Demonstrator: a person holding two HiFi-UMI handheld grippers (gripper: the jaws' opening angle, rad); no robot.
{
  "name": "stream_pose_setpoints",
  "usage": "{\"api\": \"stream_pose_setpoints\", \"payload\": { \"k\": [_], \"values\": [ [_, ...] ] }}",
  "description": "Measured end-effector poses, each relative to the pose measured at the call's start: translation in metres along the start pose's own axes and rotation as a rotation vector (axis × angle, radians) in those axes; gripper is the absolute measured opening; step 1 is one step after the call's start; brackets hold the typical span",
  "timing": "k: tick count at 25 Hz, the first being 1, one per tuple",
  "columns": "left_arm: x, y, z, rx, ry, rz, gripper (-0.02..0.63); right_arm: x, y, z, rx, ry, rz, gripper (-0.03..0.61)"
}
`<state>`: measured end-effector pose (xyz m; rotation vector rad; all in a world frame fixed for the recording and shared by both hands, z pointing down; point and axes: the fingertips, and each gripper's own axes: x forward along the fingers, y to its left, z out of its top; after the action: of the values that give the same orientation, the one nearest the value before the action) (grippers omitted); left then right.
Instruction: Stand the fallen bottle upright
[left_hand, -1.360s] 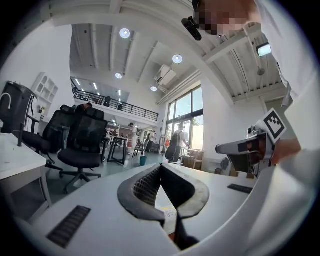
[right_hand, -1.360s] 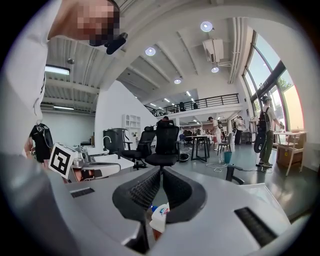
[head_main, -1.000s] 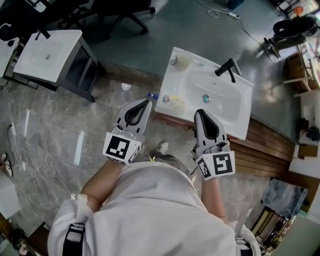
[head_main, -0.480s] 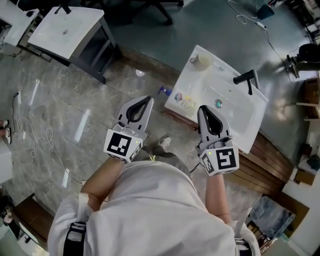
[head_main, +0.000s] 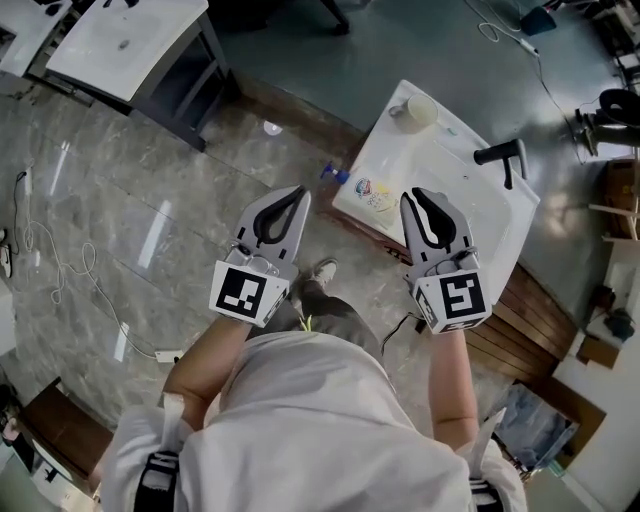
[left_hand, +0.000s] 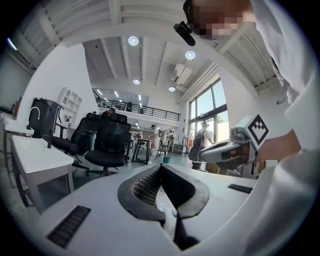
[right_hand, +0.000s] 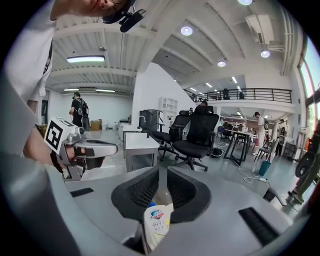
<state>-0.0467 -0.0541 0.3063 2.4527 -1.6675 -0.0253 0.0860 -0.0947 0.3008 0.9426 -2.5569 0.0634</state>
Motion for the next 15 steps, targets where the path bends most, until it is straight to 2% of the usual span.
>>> {"api": "stream_pose_setpoints", "payload": {
  "k": [6,9,15],
  "values": [
    [0.006,0.005,-0.022,-0.024,-0.011,-0.024,0.018,0.032,0.009,-0.018,-0.044,0.08,0.038,0.054],
    [0.008,0.008,-0.036,-0.018,0.004,-0.026,0.018,0.048,0.014,-0.027,-0.053,0.113,0.057,0.153],
    [0.009,0.018,-0.056,0.006,0.027,-0.014,0.017,0.077,0.025,-0.051,-0.096,0.169,0.111,0.169]
  ]
}}
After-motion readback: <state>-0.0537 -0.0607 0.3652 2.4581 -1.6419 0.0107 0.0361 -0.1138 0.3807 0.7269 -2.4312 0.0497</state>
